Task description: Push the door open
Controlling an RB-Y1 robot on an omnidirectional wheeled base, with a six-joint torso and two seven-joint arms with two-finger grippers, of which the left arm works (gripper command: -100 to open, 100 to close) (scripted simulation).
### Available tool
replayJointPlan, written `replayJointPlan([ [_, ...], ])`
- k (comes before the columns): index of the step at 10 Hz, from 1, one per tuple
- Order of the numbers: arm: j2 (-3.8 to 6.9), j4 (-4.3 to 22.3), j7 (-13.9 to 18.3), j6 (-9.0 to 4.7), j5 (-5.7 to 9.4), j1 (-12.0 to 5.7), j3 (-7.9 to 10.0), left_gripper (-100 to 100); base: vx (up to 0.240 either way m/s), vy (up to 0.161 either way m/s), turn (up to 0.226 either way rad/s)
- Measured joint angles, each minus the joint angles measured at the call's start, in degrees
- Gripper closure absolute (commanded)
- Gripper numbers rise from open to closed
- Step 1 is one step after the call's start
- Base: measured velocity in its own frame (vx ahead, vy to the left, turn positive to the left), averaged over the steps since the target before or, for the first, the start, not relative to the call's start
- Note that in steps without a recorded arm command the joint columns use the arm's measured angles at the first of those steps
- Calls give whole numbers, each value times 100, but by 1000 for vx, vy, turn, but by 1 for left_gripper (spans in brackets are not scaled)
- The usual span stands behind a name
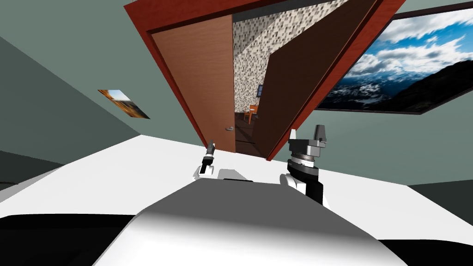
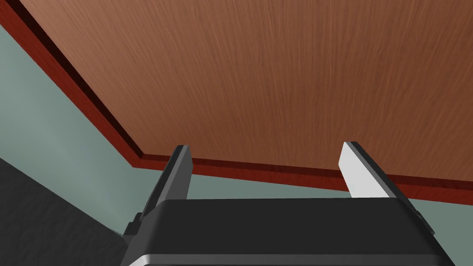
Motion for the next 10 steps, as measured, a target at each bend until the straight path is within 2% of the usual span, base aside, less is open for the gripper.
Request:
replayJointPlan([
  [10, -43, 1338, 39, -249, 2, -552, 108, -100, 85, 26, -73],
])
